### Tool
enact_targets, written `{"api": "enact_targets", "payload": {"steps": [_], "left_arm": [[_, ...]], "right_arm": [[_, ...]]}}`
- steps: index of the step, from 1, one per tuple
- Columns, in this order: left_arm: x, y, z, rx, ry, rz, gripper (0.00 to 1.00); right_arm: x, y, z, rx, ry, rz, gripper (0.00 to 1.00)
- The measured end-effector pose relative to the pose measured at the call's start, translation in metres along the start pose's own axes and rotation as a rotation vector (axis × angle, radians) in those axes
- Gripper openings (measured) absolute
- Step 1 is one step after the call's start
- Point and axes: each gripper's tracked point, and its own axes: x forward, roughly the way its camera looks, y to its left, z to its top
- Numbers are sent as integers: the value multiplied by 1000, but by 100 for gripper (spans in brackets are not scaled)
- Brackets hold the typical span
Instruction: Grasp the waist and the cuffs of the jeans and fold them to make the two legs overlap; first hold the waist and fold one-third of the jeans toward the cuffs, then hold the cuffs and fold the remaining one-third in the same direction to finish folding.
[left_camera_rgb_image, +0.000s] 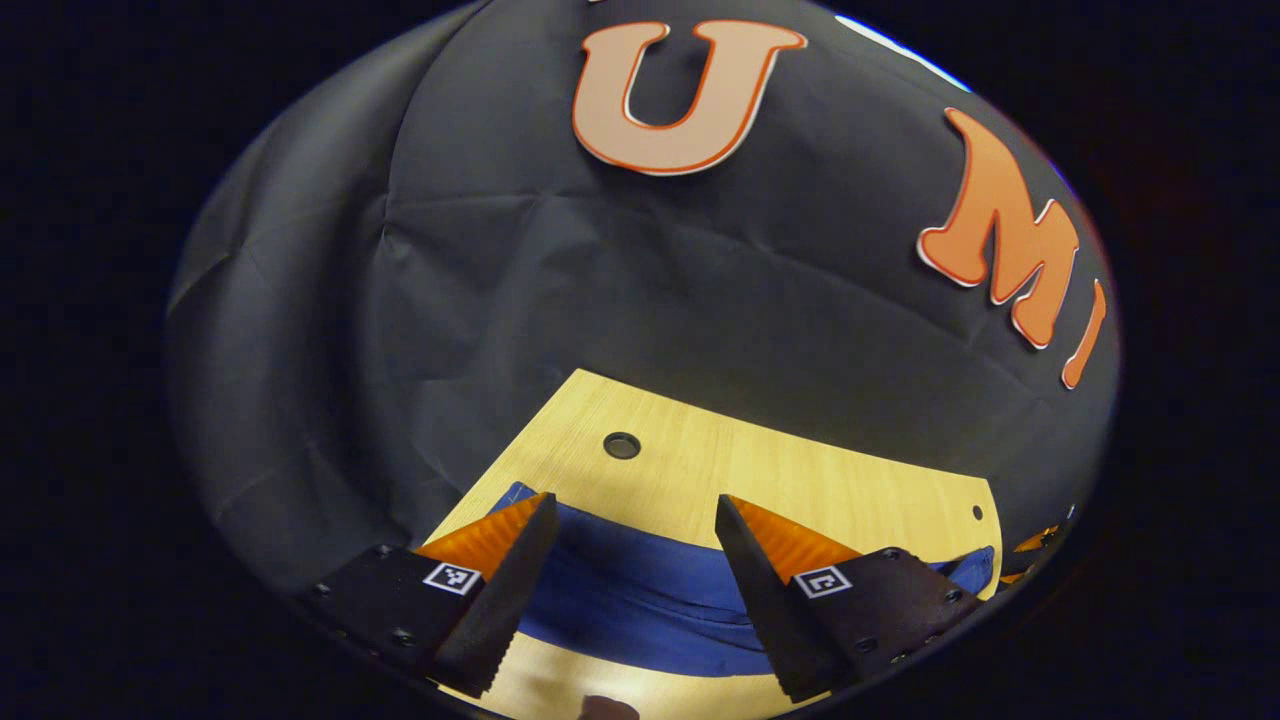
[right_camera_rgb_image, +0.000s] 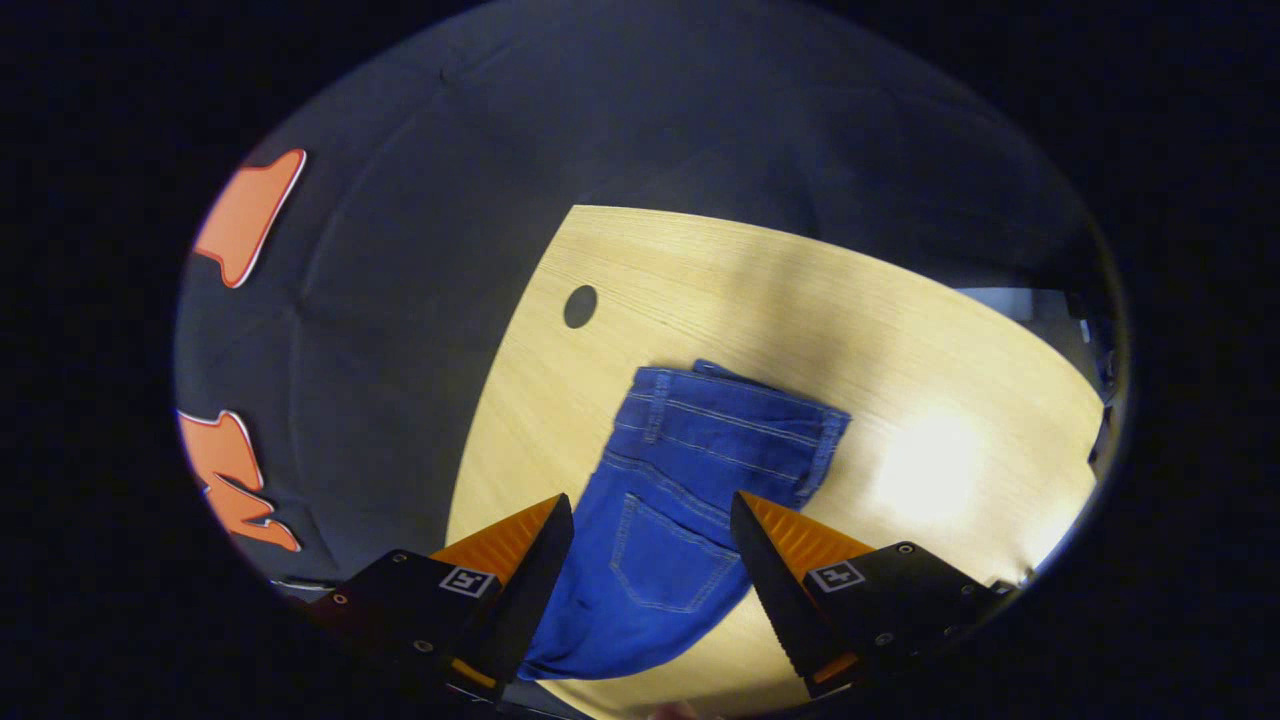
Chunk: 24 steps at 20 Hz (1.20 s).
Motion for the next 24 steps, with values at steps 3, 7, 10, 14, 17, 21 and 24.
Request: {"api": "enact_targets", "payload": {"steps": [3, 7, 10, 14, 17, 21, 24], "left_arm": [[-36, -18, 9, 56, -78, -48, 98], [-76, -47, 12, 103, -126, -77, 98], [-110, -69, 13, 108, -161, -108, 97], [-141, -96, 6, 127, -184, -129, 98], [-152, -104, -7, 157, -175, -116, 98], [-165, -108, -25, 156, -147, -101, 98], [-172, -105, -33, 144, -138, -83, 98]], "right_arm": [[8, -19, -7, -1, 17, -26, 98], [19, -46, -15, 26, 36, -68, 98], [27, -58, -17, 27, 40, -86, 98], [38, -64, -4, 47, -2, -79, 98], [49, -68, 2, 15, -35, -91, 98], [57, -62, 5, 6, -70, -67, 93], [61, -71, 6, -20, -83, -53, 72]]}}
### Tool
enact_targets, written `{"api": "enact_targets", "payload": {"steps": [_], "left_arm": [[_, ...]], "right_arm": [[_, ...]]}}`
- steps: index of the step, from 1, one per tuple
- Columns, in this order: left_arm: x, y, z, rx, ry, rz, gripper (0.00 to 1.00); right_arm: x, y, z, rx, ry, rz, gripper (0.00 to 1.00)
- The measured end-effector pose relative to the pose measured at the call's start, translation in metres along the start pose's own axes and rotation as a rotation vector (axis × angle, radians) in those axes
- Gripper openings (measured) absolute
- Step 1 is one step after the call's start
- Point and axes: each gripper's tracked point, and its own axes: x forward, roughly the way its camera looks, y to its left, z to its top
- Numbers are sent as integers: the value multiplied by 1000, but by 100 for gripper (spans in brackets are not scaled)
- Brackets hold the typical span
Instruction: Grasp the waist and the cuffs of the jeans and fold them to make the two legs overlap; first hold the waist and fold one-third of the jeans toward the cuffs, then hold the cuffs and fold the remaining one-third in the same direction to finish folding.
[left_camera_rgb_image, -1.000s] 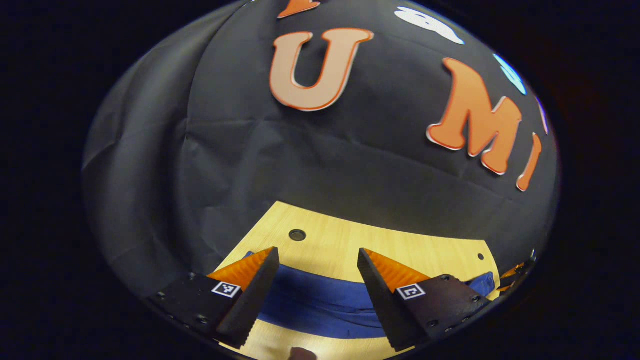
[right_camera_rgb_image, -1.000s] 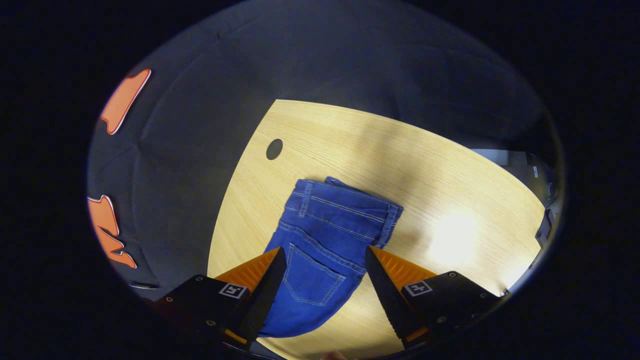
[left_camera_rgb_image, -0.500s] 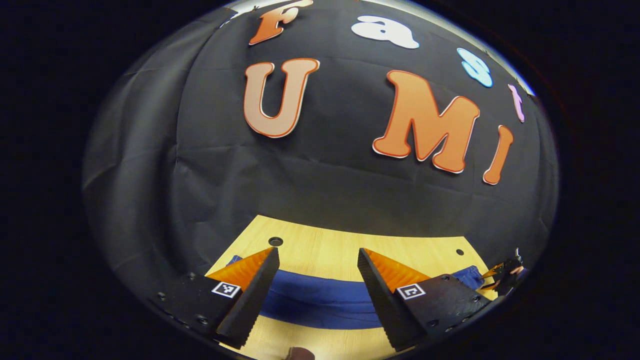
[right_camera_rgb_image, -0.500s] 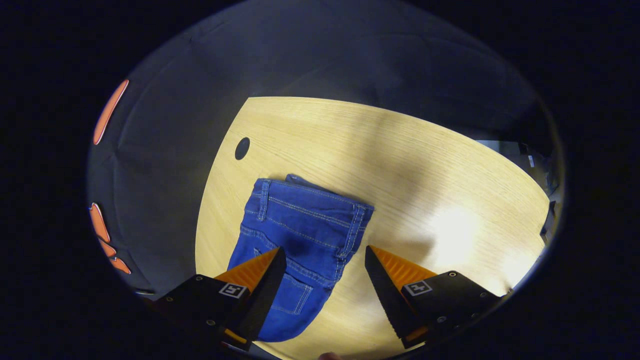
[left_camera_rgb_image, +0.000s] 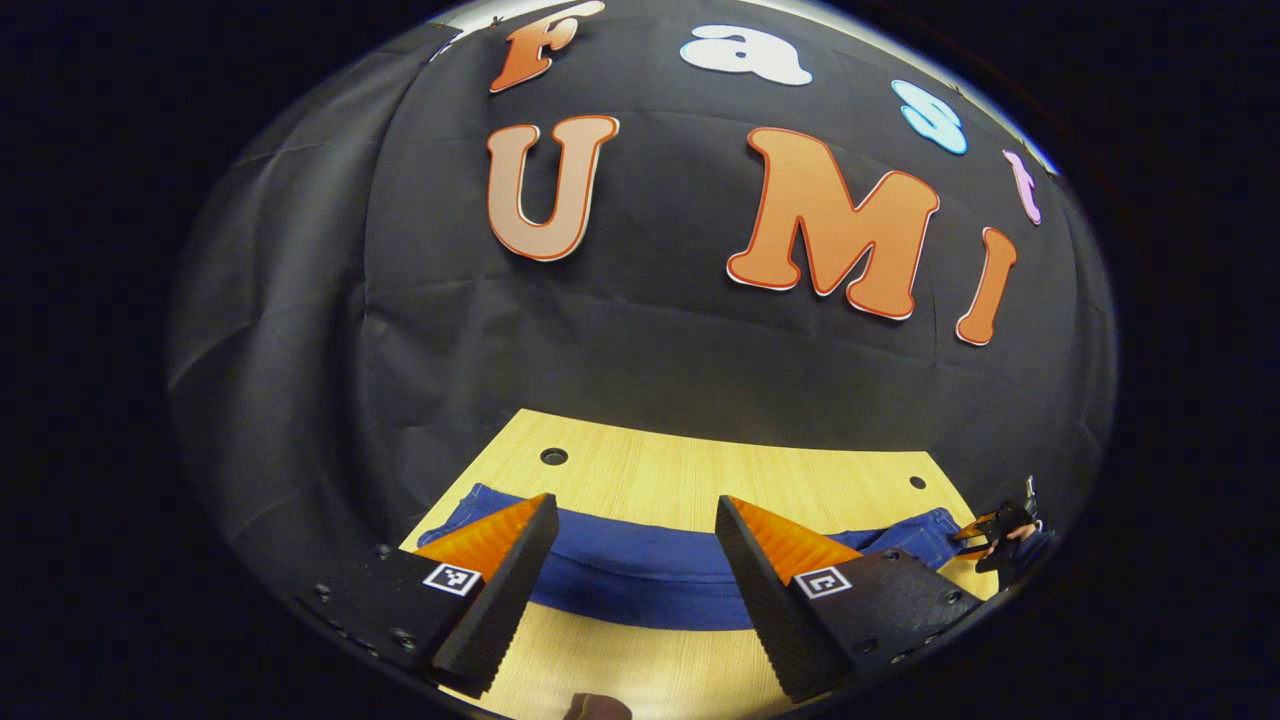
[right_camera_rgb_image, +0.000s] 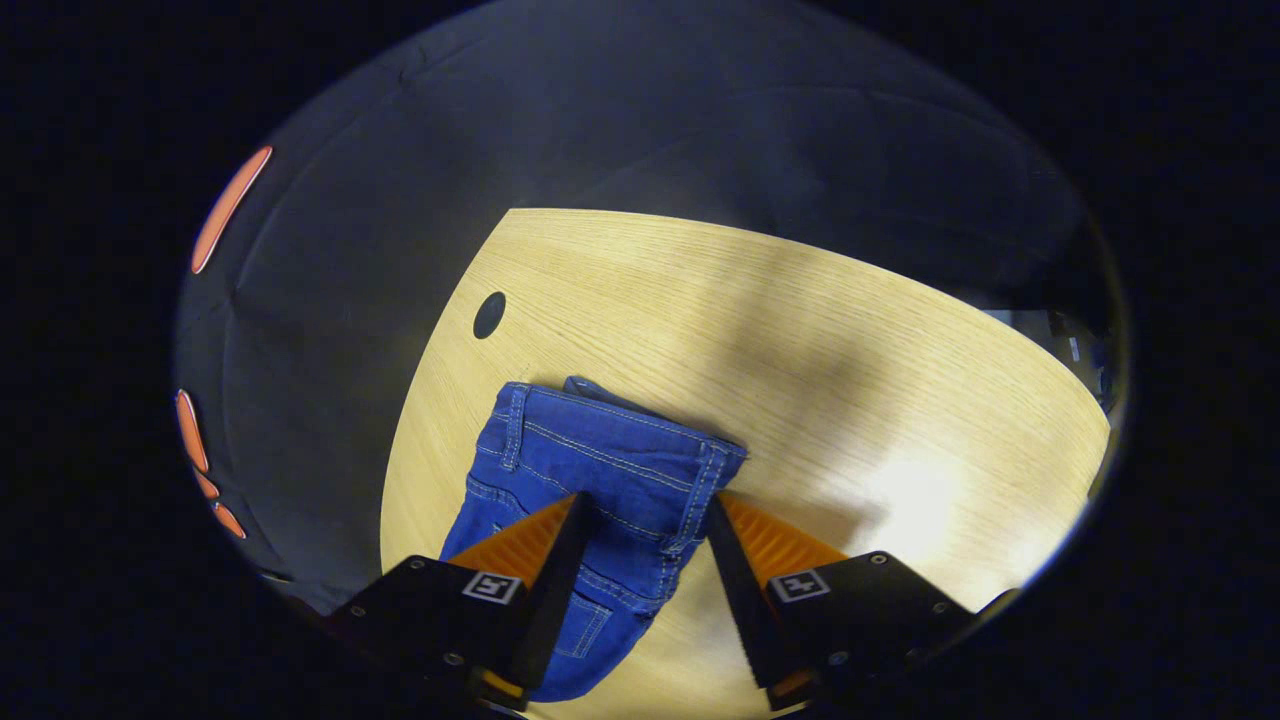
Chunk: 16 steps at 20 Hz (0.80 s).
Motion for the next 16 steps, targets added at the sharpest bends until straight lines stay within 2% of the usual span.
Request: {"api": "enact_targets", "payload": {"steps": [1, 4, 5, 9, 10, 11, 12, 16], "left_arm": [[-3, 0, -1, 1, -2, 6, 98], [-9, 4, -8, -9, 5, 27, 98], [-10, 5, -10, -16, 8, 27, 98], [-9, 9, -19, -33, 17, 28, 98], [-6, 11, -21, -36, 17, 28, 98], [-2, 14, -23, -39, 23, 28, 98], [4, 16, -25, -46, 26, 24, 98], [24, 24, -34, -71, 56, -19, 98]], "right_arm": [[2, -2, -1, -6, -2, 1, 68], [5, 2, 1, -27, -21, 6, 29], [1, 3, 1, -42, -37, 13, 23], [-18, 30, 7, -65, -84, 143, 23], [-22, 34, 11, -64, -103, 152, 23], [-13, 39, 9, -60, -117, 155, 13], [-32, 40, 9, -77, -126, 167, 13], [-63, 59, 4, -129, -185, 207, 13]]}}
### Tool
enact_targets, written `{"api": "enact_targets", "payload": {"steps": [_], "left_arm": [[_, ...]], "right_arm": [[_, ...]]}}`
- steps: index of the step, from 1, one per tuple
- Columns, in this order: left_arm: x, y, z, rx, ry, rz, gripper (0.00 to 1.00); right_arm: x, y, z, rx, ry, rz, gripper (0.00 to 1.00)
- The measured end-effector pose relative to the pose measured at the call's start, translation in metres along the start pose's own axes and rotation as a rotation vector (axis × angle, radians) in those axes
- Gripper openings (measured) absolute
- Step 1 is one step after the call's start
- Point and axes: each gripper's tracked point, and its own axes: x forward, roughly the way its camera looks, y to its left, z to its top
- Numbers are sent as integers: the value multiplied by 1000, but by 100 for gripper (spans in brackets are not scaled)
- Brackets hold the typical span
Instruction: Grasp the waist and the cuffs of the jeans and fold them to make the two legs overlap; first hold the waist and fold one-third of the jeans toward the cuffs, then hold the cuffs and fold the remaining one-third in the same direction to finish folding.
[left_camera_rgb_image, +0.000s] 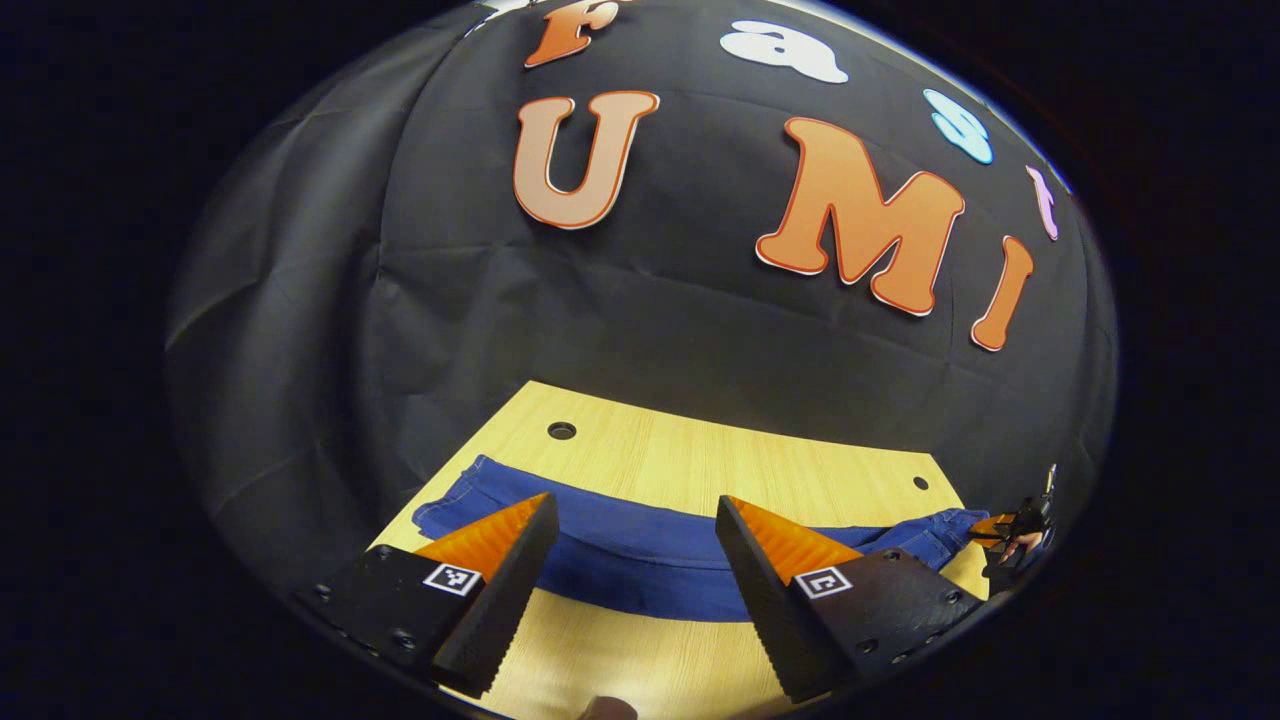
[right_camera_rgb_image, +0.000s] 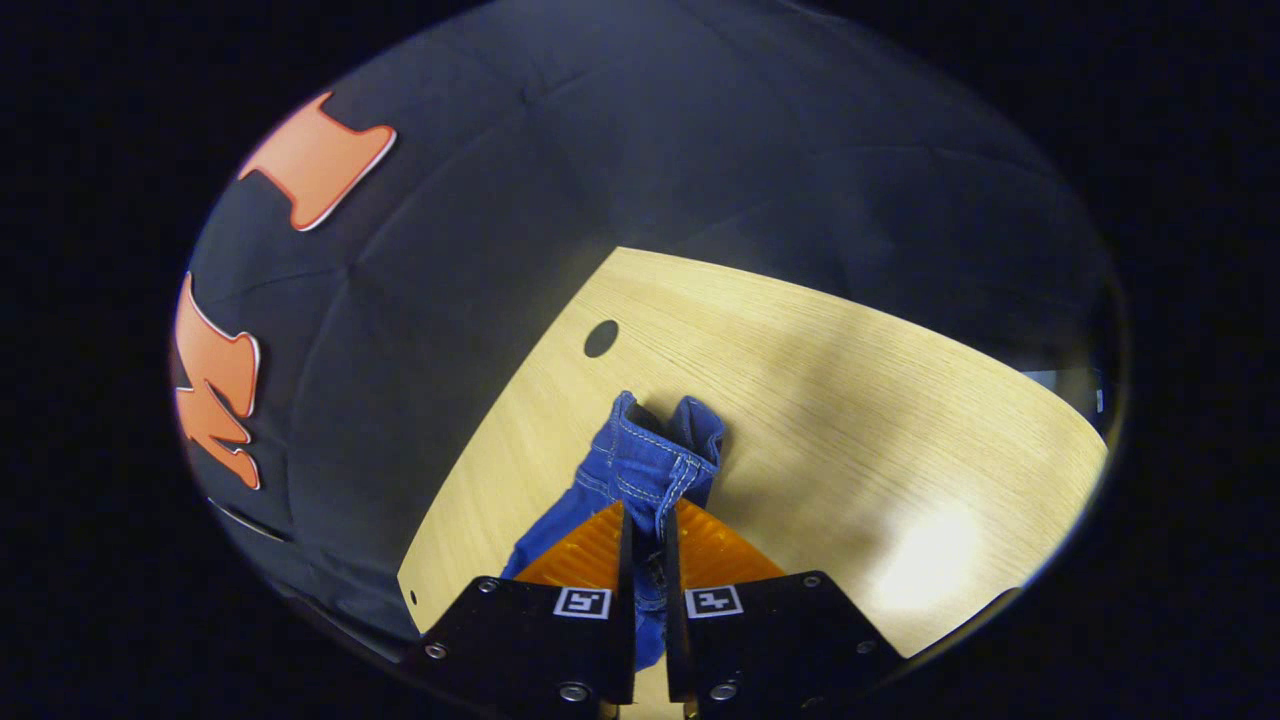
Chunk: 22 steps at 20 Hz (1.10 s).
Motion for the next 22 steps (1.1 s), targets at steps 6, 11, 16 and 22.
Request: {"api": "enact_targets", "payload": {"steps": [6, 11, 16, 22], "left_arm": [[29, 47, -16, -85, 56, -2, 98], [41, 93, -29, -145, 79, 20, 98], [48, 117, -39, -135, 88, 19, 98], [65, 147, -58, -205, 146, 18, 98]], "right_arm": [[-36, 69, -14, -140, -50, 57, 12], [-54, 135, -44, -265, -60, 118, 12], [-75, 196, -86, -395, -57, 193, 12], [-84, 252, -150, -502, 3, 259, 12]]}}
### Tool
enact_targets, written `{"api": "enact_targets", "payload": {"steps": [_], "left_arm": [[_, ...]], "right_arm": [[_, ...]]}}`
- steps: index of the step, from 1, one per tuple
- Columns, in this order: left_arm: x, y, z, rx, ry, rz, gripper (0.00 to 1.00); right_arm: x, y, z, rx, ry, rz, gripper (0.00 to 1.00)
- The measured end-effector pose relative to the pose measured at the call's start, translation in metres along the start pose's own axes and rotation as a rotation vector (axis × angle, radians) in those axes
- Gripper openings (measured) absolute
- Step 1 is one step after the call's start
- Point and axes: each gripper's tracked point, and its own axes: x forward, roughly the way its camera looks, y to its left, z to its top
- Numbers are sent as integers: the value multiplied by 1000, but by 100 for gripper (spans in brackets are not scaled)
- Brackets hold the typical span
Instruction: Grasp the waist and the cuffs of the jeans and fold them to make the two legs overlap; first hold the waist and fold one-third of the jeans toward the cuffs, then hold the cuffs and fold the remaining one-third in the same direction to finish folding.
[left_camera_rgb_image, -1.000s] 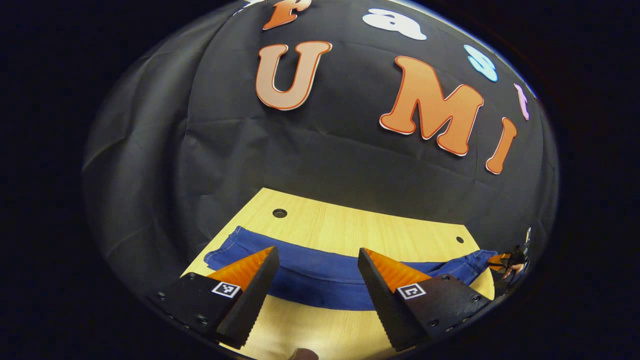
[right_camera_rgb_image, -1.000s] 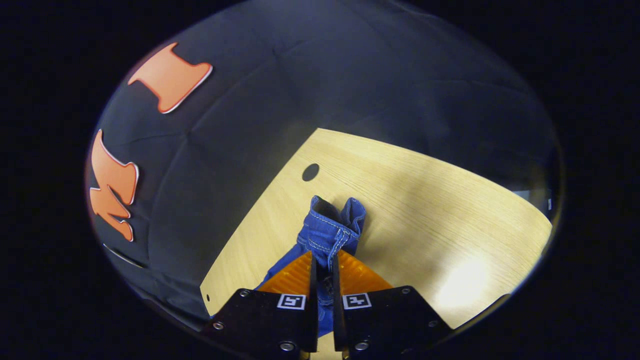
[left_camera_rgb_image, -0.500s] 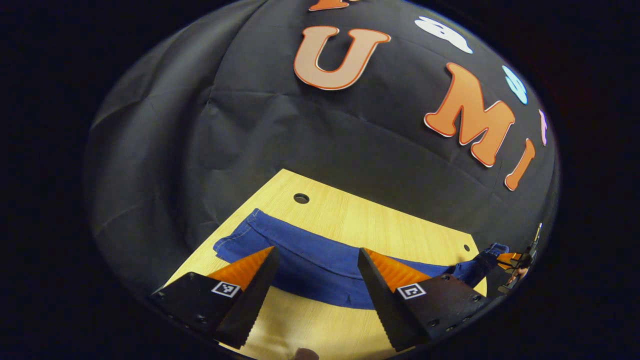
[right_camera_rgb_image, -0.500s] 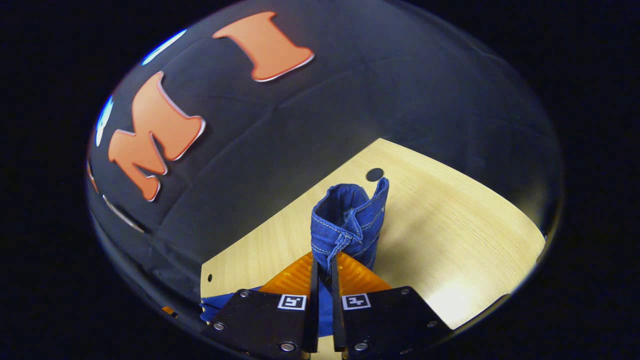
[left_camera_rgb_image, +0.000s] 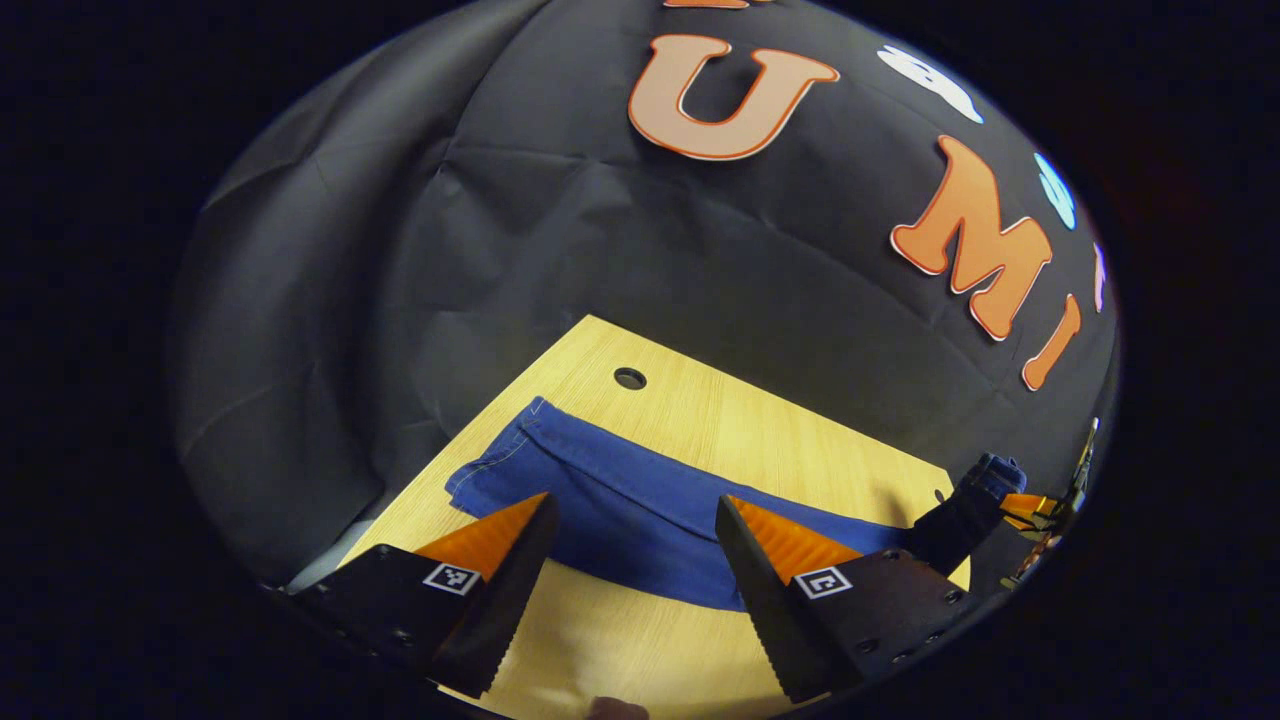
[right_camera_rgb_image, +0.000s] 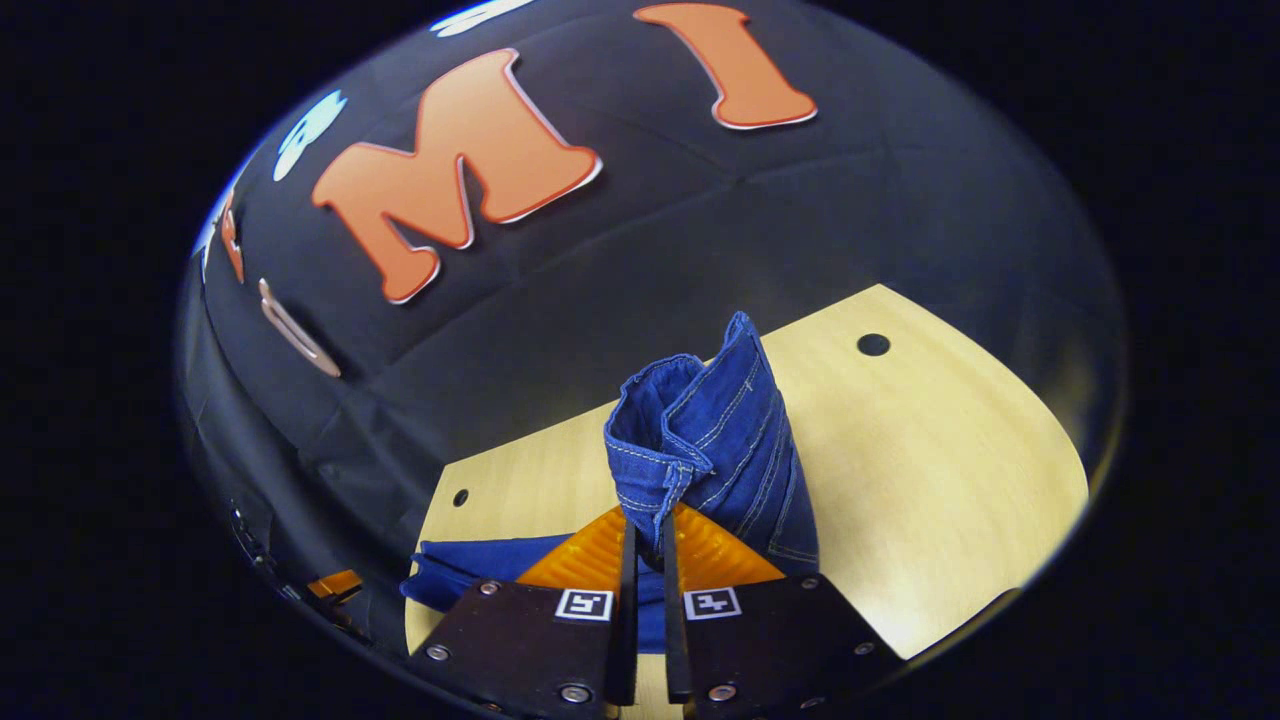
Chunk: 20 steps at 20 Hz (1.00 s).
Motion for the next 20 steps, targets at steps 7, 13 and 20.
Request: {"api": "enact_targets", "payload": {"steps": [7, 13, 20], "left_arm": [[36, 43, -21, -126, 119, 14, 98], [68, 78, -48, -299, 254, 24, 98], [86, 96, -81, -621, 349, -7, 98]], "right_arm": [[23, 72, -53, -122, 89, 61, 12], [55, 98, -114, -156, 213, 72, 12], [53, 92, -142, -202, 296, 26, 12]]}}
